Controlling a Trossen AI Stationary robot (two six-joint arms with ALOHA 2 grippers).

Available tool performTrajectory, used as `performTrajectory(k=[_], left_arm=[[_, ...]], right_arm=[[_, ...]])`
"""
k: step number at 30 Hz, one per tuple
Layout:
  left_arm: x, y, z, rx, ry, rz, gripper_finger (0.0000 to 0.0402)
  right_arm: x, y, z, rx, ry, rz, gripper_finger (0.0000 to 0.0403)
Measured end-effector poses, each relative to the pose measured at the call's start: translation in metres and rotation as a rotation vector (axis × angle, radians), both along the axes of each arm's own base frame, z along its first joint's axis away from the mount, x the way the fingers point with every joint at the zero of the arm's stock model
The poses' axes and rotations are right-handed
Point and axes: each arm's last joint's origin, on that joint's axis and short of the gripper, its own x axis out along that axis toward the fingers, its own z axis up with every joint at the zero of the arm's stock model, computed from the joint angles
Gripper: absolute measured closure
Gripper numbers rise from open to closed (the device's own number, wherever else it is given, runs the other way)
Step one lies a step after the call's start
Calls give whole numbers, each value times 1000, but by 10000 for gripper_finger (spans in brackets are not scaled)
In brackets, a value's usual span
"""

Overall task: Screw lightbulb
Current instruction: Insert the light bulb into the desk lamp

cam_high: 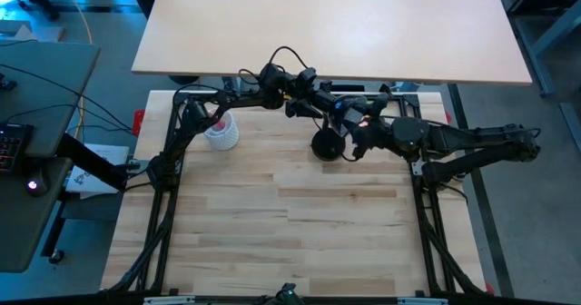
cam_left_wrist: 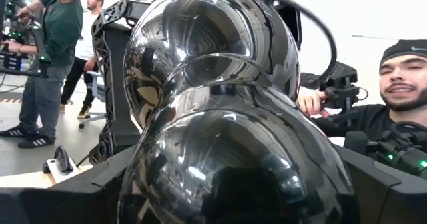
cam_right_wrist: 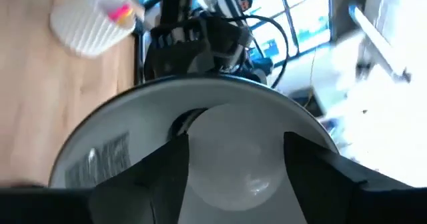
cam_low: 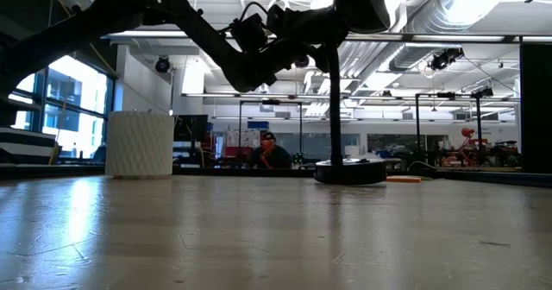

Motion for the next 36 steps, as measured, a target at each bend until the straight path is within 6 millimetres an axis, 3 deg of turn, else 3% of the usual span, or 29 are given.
performTrajectory(k=[15,25,36], left_arm=[[0,-1,2,5,-12,3,67],[0,-2,2,15,-13,-4,67],[-2,0,2,23,-6,-11,67]], right_arm=[[-2,-8,8,755,-782,-242,190],[-1,-10,8,778,-771,-213,185],[-1,-9,2,721,-644,-204,118]])
